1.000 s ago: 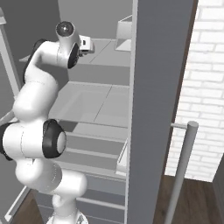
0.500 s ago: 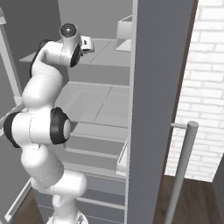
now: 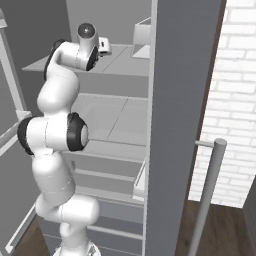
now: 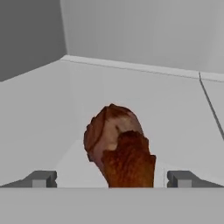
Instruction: Place one avocado and one chicken drumstick in each tupperware on the nearby counter, to pack two identical lunches.
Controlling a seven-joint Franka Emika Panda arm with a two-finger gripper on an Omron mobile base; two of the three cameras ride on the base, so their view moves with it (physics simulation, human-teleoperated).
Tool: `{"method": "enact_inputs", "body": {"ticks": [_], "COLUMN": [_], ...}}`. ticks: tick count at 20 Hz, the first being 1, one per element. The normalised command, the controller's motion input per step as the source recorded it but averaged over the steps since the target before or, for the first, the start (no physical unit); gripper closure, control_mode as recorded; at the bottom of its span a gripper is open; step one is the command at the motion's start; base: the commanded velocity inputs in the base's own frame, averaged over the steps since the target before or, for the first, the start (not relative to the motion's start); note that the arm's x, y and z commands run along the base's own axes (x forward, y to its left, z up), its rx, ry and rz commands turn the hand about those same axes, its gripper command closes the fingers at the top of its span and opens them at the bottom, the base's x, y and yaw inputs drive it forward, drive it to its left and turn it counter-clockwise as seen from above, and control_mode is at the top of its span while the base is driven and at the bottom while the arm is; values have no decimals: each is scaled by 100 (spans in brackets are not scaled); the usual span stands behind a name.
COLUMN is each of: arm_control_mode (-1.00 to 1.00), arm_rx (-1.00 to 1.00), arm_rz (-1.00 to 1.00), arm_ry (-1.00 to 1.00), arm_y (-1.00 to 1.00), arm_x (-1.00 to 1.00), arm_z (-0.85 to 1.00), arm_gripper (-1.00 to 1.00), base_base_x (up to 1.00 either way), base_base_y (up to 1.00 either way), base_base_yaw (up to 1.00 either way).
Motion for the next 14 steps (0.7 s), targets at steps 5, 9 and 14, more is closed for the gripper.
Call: {"method": "enact_inputs", "body": {"ticks": [5,9,14], "arm_control_mode": [-100,-100,-100], "arm_rx": [-6,-1,0], "arm_rz": [1,0,0], "arm_ry": [4,0,-11], "arm_y": [10,5,5], "arm_x": [15,1,-14], "arm_z": [-43,-30,0], "arm_gripper": [100,100,100], "base_base_x": [0,0,0], "base_base_y": [0,0,0], "base_base_yaw": [0,0,0]}}
